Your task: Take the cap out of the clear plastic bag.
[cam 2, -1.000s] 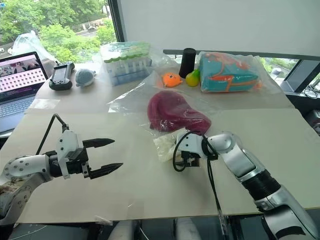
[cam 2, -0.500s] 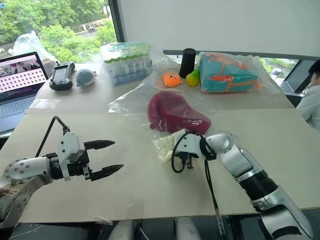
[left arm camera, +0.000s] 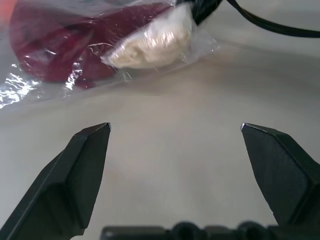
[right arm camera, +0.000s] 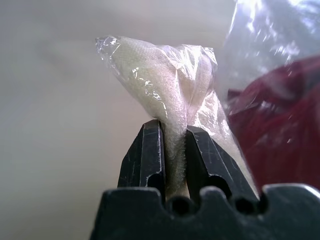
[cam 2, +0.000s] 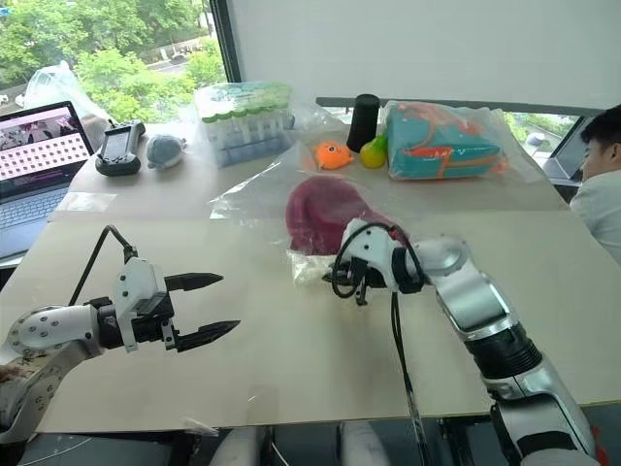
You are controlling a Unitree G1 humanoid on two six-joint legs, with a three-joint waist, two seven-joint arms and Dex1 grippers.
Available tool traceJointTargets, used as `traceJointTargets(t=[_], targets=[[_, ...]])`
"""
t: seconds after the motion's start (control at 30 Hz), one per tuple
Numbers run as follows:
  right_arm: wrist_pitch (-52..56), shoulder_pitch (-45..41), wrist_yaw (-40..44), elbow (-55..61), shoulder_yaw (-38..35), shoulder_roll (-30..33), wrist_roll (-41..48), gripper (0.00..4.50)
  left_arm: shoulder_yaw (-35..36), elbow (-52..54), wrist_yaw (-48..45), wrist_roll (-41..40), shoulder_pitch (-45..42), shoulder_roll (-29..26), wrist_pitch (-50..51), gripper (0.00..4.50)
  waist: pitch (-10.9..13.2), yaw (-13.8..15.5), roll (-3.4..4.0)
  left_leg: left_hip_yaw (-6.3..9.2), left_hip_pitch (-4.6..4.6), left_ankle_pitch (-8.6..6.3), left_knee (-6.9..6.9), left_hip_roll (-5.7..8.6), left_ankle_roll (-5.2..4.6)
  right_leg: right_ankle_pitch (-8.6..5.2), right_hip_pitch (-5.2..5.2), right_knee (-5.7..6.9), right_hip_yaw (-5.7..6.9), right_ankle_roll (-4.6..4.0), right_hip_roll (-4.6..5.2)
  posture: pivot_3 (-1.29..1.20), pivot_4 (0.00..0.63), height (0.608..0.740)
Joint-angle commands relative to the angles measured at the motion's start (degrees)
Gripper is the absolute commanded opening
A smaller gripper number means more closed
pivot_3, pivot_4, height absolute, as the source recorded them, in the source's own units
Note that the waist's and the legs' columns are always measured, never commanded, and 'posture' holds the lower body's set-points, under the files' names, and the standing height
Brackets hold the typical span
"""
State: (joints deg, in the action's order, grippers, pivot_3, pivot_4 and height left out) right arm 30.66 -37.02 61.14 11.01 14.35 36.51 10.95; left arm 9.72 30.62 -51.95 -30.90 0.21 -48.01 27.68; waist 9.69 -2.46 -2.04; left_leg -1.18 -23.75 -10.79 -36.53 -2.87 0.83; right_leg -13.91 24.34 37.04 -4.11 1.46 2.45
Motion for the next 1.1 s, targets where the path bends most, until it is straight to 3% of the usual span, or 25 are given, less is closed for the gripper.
traceJointTargets(t=[0.03, 0.47, 0.57, 0.73, 1.1], targets=[[1.2, -0.2, -0.8, 2.4, -1.7, 0.2, 1.4, 0.76, -0.1, 0.9, -0.3, 0.3, -0.4, -0.1, -0.8, 4.50, 0.0, 0.0, 0.00, 0.00, -0.01, 0.00, 0.00, 0.00, 0.00, 0.00, 0.00, 0.00, 0.00, 0.00, 0.01, 0.00, 0.150, 0.740], [0.1, -2.7, -6.3, -2.5, -6.2, -1.8, 2.6, 0.76, -0.1, 0.9, -0.6, 0.5, -0.4, -0.1, -0.6, 4.50, 0.0, -0.1, 0.00, -0.01, -0.01, 0.00, -0.01, 0.01, 0.00, 0.01, 0.01, 0.01, -0.02, 0.00, 0.00, 0.00, 0.150, 0.740], [0.0, -3.3, -6.7, -3.4, -7.7, -1.8, 3.2, 0.05, -0.1, 0.9, -0.6, 0.4, -0.4, -0.1, -0.6, 4.50, 0.0, 0.0, 0.00, -0.01, -0.01, 0.00, -0.02, 0.01, 0.00, 0.02, 0.01, 0.01, -0.01, -0.03, 0.01, 0.00, 0.150, 0.740], [-1.6, -4.1, -8.0, -4.8, -8.3, -1.7, 1.7, 0.02, -0.3, 0.7, -0.9, 0.6, -0.5, -0.2, -0.6, 4.50, 0.0, -0.1, 0.00, 0.00, -0.02, 0.00, -0.02, 0.01, 0.00, 0.04, 0.01, 0.01, -0.01, -0.05, 0.00, 0.00, 0.150, 0.740], [-17.6, -19.5, -33.5, -35.5, -11.8, -5.0, -11.8, 0.02, -1.2, 1.2, 0.0, 1.0, -0.3, 0.3, -0.6, 4.50, 0.0, -0.3, 0.01, -0.03, -0.05, 0.00, -0.08, 0.02, 0.00, 0.10, 0.04, 0.02, -0.04, -0.11, 0.00, 0.00, 0.150, 0.740]])
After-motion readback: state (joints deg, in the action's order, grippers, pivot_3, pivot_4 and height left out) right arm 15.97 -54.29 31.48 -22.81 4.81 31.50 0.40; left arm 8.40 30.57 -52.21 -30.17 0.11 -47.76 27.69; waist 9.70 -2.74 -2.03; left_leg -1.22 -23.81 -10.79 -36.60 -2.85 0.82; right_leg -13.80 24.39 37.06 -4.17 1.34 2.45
